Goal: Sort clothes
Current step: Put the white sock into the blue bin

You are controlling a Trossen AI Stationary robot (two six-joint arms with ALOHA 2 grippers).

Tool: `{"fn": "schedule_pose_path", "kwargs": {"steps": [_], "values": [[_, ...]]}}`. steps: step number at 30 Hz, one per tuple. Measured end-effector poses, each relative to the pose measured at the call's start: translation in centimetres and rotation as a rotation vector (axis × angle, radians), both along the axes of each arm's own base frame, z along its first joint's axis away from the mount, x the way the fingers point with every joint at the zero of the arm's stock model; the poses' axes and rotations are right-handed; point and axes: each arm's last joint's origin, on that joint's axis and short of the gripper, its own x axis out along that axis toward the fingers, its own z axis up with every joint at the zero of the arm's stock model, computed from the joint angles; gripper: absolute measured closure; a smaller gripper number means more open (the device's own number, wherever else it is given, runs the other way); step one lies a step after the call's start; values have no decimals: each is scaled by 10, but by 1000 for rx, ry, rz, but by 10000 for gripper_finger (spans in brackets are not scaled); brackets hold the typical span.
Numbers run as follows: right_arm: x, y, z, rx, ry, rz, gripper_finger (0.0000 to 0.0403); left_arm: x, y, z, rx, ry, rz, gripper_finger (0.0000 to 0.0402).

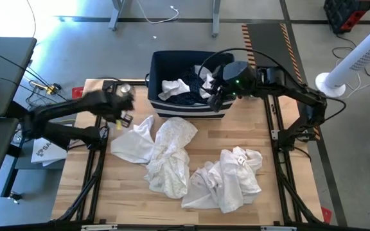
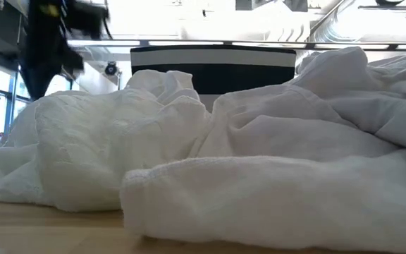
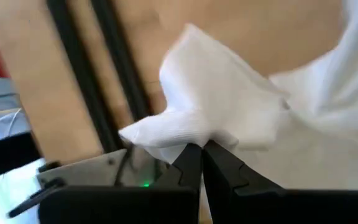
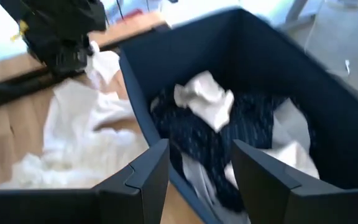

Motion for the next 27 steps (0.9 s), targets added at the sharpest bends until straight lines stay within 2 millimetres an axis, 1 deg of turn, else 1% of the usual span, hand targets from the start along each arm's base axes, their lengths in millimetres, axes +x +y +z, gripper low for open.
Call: {"fn": "schedule_pose_path", "kwargs": {"steps": [4,7,9,12,14,16,19,22,24,27], "values": [[5,-1,7,-36,-75,22,234,-26,-9,71,175,-260,8,400],[8,-1,11,-63,-117,37,234,-43,-16,127,334,-541,-25,401],[10,-1,14,-81,-142,47,234,-51,-18,163,470,-738,-49,401],[12,-1,18,-112,-173,63,234,-56,-20,218,705,-1077,-86,401],[13,-2,19,-126,-189,68,234,-53,-20,248,845,-1290,-145,401],[13,-2,21,-130,-205,67,234,-46,-19,274,956,-1515,-223,401],[6,-2,26,-136,-226,40,234,-31,-19,300,1060,-1798,-402,401],[-11,1,39,-133,-282,11,234,-11,-14,310,1112,-1951,-522,401],[-27,2,49,-130,-330,-10,234,7,-7,308,1105,-1949,-533,401],[-50,4,62,-132,-392,-53,234,39,11,294,1045,-1847,-519,402]]}}
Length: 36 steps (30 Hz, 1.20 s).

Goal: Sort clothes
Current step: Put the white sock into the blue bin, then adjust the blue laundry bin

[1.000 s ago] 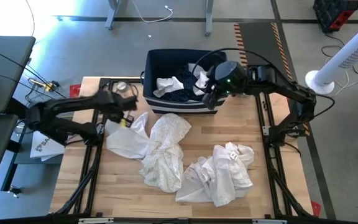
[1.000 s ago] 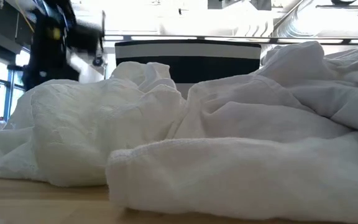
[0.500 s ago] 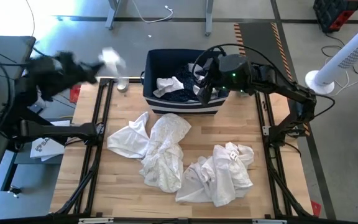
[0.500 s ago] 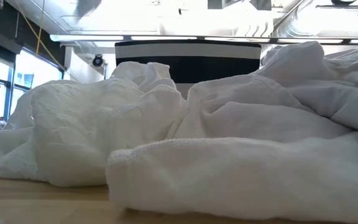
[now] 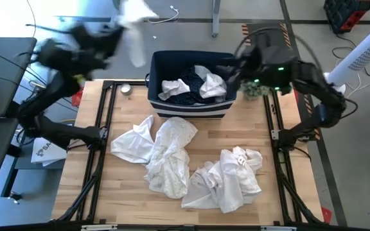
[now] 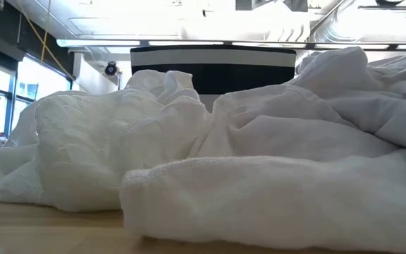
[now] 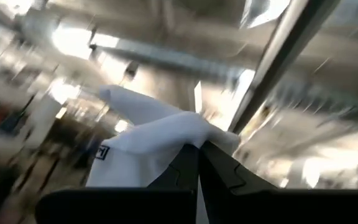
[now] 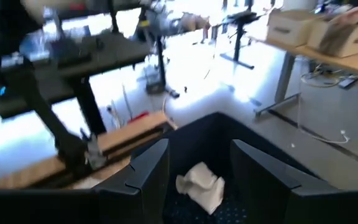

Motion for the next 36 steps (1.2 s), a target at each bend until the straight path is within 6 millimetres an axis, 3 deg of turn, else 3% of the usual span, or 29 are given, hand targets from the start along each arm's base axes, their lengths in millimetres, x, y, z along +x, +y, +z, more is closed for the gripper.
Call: {"fn": "schedule_pose_path", "kwargs": {"steps": [4,7,12,15,19,26,29,32,36], "values": [[-28,2,14,18,-83,-47,234,43,31,-34,-106,247,31,401],[-45,3,20,40,-124,-56,234,61,53,-67,-198,493,80,401],[-55,5,19,95,-129,-70,234,75,79,-134,-436,994,214,392],[-56,5,16,115,-113,-77,234,74,88,-158,-541,1171,235,366],[-47,4,12,117,-82,-79,234,73,93,-161,-585,1161,127,314],[-22,1,-2,120,4,-71,234,55,82,-137,-559,1041,114,237],[-15,2,-11,142,84,-38,234,43,71,-129,-553,1034,83,227],[-9,3,-25,241,211,115,234,36,51,-123,-507,1067,-15,231],[3,6,-56,428,476,308,234,37,21,-132,-465,1222,-167,251]]}}
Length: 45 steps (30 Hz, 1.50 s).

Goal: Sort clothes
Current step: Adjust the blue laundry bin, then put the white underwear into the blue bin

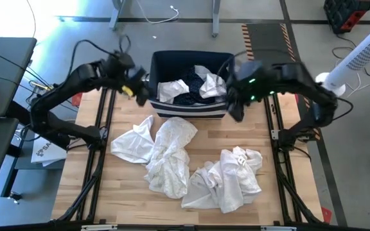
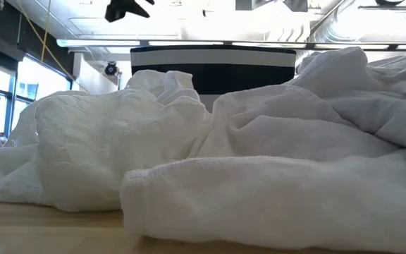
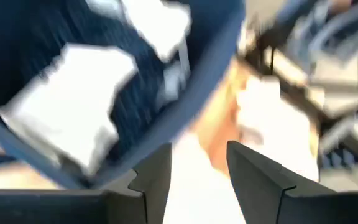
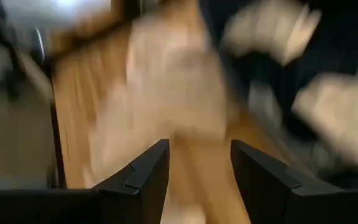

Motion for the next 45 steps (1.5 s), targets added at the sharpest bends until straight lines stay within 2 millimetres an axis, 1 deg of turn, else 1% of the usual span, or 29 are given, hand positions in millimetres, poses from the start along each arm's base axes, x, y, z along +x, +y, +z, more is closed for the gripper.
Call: {"fn": "schedule_pose_path", "kwargs": {"steps": [3,4,6,8,10,13,14,16,18,21,23,25,27,29,30,32,34,36,41,45], "values": [[13,-1,-25,19,214,59,234,4,-17,-14,-74,98,-51,266],[20,-3,-33,17,267,75,234,6,-21,-20,-98,130,-59,269],[37,-7,-47,2,316,108,234,12,-27,-37,-137,197,-67,276],[55,-13,-63,-9,342,139,234,15,-30,-55,-152,260,-36,280],[71,-22,-83,-35,378,143,234,15,-29,-74,-114,337,50,283],[85,-42,-113,-157,493,29,234,10,-22,-97,-22,450,256,284],[89,-48,-120,-201,520,-23,234,9,-20,-100,0,464,318,284],[93,-53,-124,-271,544,-87,234,6,-15,-102,17,465,384,284],[95,-55,-124,-300,526,-105,234,5,-13,-102,14,467,382,284],[92,-54,-112,-226,477,-55,234,3,-16,-94,-36,481,291,284],[86,-44,-97,-155,408,-14,234,-3,-23,-88,-81,511,247,284],[77,-32,-77,-82,321,23,234,-10,-31,-85,-127,544,232,284],[66,-19,-57,-27,230,65,234,-19,-41,-85,-201,578,267,284],[58,-10,-43,-23,154,79,234,-27,-48,-92,-267,622,323,284],[55,-7,-37,-32,116,74,234,-29,-51,-97,-295,638,335,284],[51,-3,-27,-75,46,52,234,-30,-55,-115,-359,663,348,284],[47,-1,-18,-105,-22,37,234,-30,-57,-138,-428,682,382,282],[47,-1,-12,-111,-74,35,234,-29,-56,-163,-481,693,409,273],[55,-1,-15,-93,-93,41,234,-29,-55,-222,-632,715,439,226],[56,-1,-17,-80,-83,42,234,-32,-54,-255,-661,727,452,179]]}}
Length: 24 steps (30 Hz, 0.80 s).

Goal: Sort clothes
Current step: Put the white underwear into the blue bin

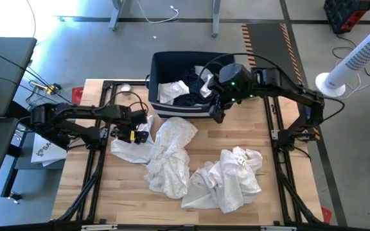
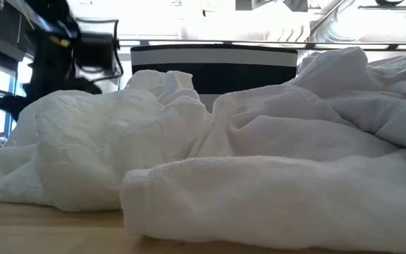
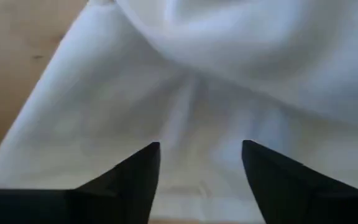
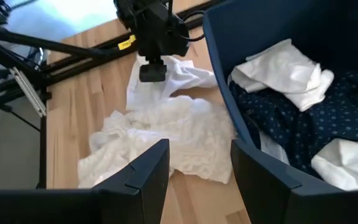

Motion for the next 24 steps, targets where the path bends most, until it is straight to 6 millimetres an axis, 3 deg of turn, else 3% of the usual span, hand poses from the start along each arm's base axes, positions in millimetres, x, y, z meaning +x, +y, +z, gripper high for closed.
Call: {"fn": "schedule_pose_path", "kwargs": {"steps": [4,8,11,14,16,18,21,24], "values": [[1,0,-2,5,13,3,234,-5,1,-24,72,61,15,152],[1,0,-2,5,10,4,234,-8,1,-37,73,143,-36,168],[1,0,-2,3,9,-2,234,-8,0,-38,89,188,-93,226],[1,0,-1,0,1,-26,234,-8,1,-34,121,195,-138,319],[2,-1,-1,-4,-3,-31,234,-7,2,-27,139,185,-164,376],[2,-1,0,-5,-12,-31,234,-6,2,-14,154,189,-185,384],[3,-1,1,-7,-30,-30,234,-5,2,25,173,155,-237,383],[2,-1,7,-22,-64,-23,234,-9,-3,78,188,55,-283,392]]}}
